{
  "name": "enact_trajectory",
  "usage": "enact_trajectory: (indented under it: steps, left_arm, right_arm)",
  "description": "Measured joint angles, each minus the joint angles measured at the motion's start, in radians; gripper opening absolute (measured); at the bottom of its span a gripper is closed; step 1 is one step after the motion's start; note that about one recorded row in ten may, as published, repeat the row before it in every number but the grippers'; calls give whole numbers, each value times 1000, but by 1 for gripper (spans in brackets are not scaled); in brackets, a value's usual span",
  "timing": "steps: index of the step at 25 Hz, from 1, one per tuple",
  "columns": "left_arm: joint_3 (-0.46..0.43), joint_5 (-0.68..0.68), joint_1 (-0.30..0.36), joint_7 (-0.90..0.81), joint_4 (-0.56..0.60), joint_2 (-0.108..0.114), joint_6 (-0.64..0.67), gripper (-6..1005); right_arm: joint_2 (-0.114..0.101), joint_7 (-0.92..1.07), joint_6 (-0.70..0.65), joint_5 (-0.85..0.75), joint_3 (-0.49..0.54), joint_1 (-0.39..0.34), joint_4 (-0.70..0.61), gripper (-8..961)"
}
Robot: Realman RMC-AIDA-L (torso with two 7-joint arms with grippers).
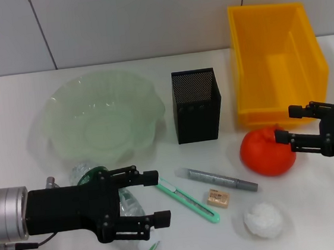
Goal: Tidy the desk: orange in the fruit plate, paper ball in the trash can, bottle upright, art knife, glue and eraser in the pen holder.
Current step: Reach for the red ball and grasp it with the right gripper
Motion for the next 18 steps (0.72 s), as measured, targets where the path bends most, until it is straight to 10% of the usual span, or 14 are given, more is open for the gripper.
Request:
enact_trajectory:
  steps: [18]
  left_arm:
    - [-2,0,2,-11,0,-20,1,846]
  right_arm:
    - [11,-57,33,-2,-3,0,-30,763]
